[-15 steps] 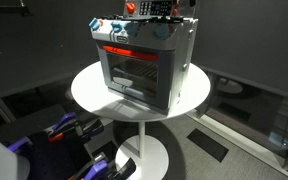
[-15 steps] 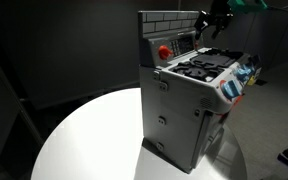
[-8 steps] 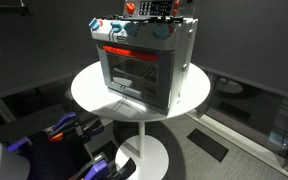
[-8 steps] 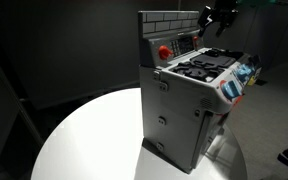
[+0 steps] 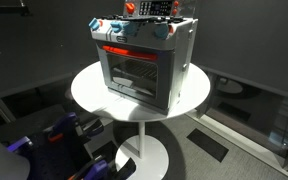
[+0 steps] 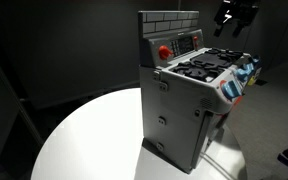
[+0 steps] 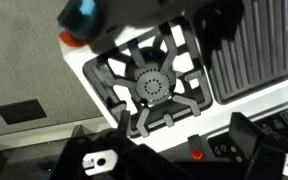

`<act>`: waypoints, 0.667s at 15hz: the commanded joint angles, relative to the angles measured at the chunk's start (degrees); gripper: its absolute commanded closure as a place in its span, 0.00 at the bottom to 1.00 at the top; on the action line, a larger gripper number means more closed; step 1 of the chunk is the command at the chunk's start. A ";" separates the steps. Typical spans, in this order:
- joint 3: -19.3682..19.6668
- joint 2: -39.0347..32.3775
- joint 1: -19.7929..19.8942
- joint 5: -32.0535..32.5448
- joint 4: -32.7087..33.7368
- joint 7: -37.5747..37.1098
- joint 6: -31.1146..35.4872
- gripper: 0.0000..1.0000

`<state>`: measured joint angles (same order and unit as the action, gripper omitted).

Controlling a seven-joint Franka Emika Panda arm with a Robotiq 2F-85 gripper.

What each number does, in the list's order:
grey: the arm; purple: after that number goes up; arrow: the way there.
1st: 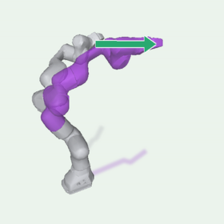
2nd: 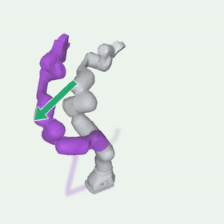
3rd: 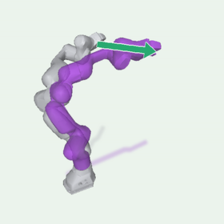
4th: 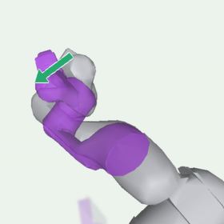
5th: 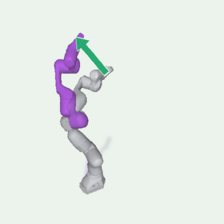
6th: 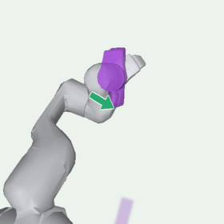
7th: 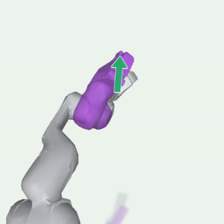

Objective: Press the orange button on the stove

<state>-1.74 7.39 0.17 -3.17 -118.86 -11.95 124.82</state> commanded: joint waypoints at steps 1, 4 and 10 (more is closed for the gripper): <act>0.98 6.75 0.08 -0.90 -5.21 2.92 -4.43 0.00; 1.61 11.33 0.27 -0.58 -9.00 4.42 -7.73 0.00; 3.03 19.49 0.67 -0.25 -15.99 7.38 -13.51 0.00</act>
<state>0.60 22.17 0.32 -3.17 -131.20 -6.97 113.50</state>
